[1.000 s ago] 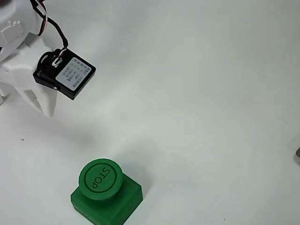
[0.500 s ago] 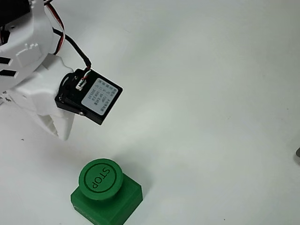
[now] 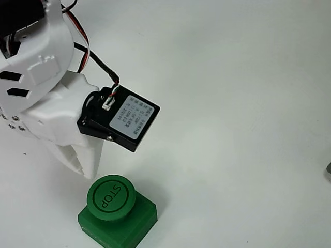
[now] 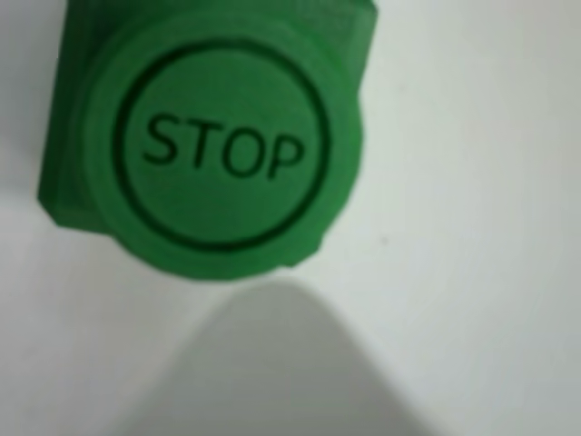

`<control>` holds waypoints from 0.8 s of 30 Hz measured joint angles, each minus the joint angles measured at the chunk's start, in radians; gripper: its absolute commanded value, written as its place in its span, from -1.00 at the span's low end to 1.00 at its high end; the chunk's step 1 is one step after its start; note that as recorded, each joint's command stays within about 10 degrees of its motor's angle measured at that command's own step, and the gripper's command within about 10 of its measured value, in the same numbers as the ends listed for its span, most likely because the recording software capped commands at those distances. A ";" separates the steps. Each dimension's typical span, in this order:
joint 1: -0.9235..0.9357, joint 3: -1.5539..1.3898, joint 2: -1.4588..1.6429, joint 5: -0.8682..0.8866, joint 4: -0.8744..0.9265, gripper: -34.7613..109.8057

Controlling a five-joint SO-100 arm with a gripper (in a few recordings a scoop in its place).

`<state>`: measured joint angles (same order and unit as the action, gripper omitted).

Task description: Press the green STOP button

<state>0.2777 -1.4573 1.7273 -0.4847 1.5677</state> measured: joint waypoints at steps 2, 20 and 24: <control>-0.011 0.006 -0.002 0.002 0.000 -0.52; -0.048 0.008 -0.124 0.028 -0.003 -0.52; -0.049 0.008 -0.140 0.020 -0.003 -0.52</control>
<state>0.2286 -1.4496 1.5877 -0.4648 1.5647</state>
